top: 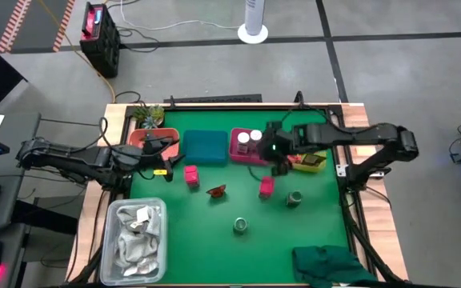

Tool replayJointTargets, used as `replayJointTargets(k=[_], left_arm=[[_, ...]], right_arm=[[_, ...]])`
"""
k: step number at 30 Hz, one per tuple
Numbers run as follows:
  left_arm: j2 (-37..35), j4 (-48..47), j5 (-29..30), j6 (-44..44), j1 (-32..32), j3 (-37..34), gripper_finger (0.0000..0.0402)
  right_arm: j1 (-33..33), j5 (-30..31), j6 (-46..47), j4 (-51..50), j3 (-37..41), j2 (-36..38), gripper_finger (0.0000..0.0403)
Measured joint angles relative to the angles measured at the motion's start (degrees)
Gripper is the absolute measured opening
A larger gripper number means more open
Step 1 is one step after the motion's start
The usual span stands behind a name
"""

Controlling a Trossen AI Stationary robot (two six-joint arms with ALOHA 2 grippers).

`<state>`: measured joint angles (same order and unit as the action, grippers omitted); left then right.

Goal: Sort spices by type
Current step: Put the orange seasoning bag into the yellow bin

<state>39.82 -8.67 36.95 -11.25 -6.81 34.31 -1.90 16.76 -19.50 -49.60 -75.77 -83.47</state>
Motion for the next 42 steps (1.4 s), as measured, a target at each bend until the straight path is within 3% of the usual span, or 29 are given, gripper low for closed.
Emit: replayJointTargets(k=[7, 14, 19, 31, 36, 42], left_arm=[[-0.18, 3.97, 3.01, 3.48, 1.30, 1.97, 0.0256], [0.39, 2.19, 2.95, 2.74, 1.27, 1.95, 0.0256], [1.26, 1.38, 2.84, 1.93, 1.15, 1.95, 0.0256], [1.37, -0.14, 2.66, 1.08, 1.01, 1.94, 0.0256], [1.37, -0.15, 2.66, 1.96, 1.01, 1.94, 0.0256], [1.37, -0.98, 2.66, 1.98, 1.01, 1.94, 0.0256]], right_arm=[[9.19, -0.58, -1.84, 18.33, 0.12, -2.57, 0.0179], [9.23, -6.36, -2.73, 27.70, -0.02, -8.81, 0.0233], [8.87, -7.61, -5.59, 28.61, -2.81, -15.68, 0.0260], [8.52, -13.23, -7.41, 29.24, -9.31, -26.75, 0.0260], [8.48, -13.25, -7.88, 28.90, -9.22, -29.16, 0.0200], [7.70, -13.47, -8.28, 27.93, -9.25, -28.83, 0.0038]])
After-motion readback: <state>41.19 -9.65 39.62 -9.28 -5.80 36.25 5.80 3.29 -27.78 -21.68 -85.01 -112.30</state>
